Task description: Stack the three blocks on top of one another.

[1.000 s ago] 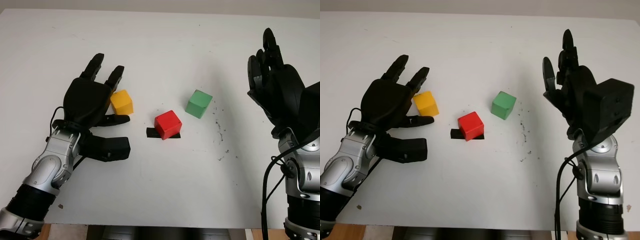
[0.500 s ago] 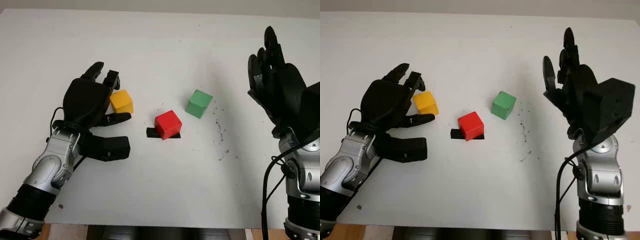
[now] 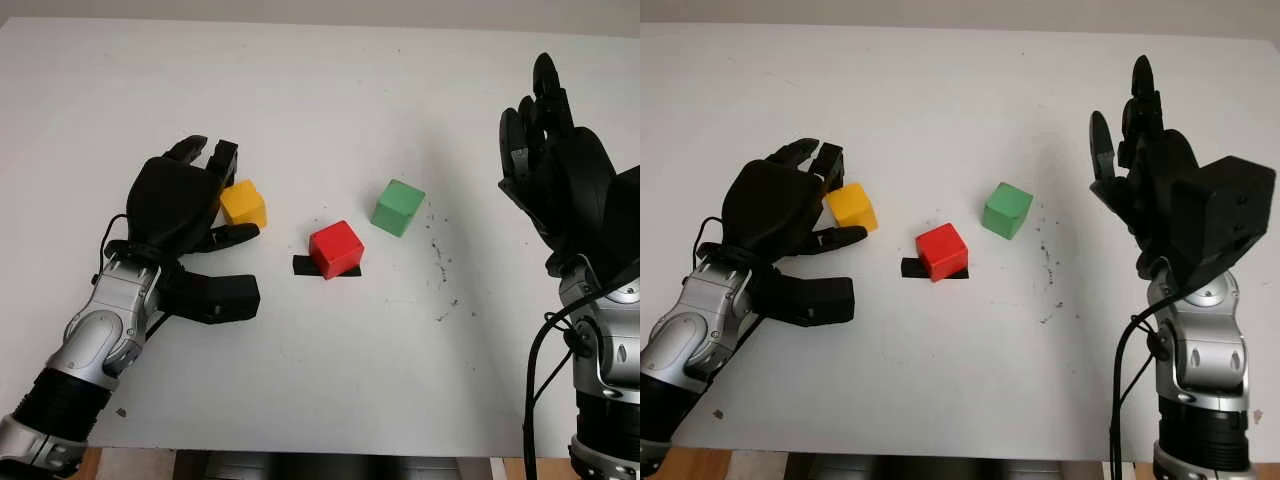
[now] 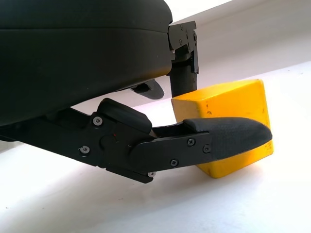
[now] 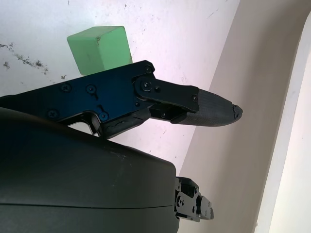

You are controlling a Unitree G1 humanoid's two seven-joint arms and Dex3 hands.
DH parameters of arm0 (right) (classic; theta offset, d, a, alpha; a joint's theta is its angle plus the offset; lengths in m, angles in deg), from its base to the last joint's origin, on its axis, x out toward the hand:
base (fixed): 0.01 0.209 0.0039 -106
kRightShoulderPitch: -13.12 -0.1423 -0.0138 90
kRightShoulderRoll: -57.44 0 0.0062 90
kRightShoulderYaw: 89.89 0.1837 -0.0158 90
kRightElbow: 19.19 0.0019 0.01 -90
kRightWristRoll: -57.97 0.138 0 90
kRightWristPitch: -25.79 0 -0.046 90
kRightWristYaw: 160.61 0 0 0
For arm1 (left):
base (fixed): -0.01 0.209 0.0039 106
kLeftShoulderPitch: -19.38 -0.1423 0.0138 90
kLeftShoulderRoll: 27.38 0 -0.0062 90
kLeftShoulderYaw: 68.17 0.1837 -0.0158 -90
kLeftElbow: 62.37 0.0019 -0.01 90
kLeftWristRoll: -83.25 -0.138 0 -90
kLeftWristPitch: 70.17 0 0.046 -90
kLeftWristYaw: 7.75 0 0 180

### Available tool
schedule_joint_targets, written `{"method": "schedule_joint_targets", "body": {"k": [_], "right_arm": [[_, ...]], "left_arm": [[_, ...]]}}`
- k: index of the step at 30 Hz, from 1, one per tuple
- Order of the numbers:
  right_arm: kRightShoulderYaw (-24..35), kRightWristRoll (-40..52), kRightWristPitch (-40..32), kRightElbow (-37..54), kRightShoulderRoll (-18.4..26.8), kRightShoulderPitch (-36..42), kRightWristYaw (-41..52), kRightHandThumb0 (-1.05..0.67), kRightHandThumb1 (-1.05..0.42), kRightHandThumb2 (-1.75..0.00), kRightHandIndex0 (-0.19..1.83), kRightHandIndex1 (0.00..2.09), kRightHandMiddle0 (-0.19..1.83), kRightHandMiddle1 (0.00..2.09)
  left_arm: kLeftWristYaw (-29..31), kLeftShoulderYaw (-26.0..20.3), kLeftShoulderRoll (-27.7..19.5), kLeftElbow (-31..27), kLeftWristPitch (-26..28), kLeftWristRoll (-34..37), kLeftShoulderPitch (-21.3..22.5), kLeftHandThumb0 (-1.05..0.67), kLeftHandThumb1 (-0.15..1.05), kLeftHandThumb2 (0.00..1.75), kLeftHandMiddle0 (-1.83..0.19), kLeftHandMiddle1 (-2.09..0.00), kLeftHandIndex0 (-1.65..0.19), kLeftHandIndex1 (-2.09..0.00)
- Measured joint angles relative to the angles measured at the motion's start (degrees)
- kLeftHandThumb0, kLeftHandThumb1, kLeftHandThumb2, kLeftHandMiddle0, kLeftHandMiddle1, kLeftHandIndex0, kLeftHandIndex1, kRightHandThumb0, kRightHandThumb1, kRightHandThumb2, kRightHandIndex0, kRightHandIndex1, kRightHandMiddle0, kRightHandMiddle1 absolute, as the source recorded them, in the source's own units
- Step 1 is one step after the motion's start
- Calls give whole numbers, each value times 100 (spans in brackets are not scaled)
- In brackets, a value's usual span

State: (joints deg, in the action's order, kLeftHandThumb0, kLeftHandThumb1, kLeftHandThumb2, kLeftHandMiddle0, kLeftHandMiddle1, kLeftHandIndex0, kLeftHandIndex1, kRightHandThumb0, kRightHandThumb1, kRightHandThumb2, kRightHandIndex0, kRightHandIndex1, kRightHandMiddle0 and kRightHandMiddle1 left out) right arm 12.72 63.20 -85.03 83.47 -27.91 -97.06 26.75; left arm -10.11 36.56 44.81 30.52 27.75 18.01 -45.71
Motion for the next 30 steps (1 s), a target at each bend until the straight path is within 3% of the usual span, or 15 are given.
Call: {"method": "schedule_joint_targets", "body": {"k": [4,9,13,16,23,30], "right_arm": [[0,6,-2,0,-6,0,-1,-66,-105,-62,-19,0,-19,0],[-1,24,-36,4,-14,0,-1,-64,-105,-63,-19,0,-19,0],[-7,-9,-35,10,-14,2,0,-63,-105,-64,-19,0,-19,0],[-6,-8,-35,11,-19,4,0,-63,-105,-64,-19,0,-19,0],[-6,-18,-34,14,-22,23,-6,-63,-105,-61,-19,0,-19,0],[-7,-34,19,25,-29,63,21,-61,-105,-62,-19,0,-19,0]], "left_arm": [[0,-31,-2,0,-180,258,0,-59,105,50,8,-94,-4,-191],[-37,-91,-50,4,-437,545,0,-39,105,36,6,-97,9,-201],[-285,-172,-79,114,-846,919,0,-33,105,33,8,-102,2,-171],[-443,-287,-86,298,-1371,1475,0,-34,105,37,8,-99,1,-163],[-279,-655,-89,623,-2086,2717,49,-38,105,38,-3,-69,0,-169],[766,-1055,-88,701,-2255,4171,142,-43,105,34,-23,-23,-15,-159]]}}
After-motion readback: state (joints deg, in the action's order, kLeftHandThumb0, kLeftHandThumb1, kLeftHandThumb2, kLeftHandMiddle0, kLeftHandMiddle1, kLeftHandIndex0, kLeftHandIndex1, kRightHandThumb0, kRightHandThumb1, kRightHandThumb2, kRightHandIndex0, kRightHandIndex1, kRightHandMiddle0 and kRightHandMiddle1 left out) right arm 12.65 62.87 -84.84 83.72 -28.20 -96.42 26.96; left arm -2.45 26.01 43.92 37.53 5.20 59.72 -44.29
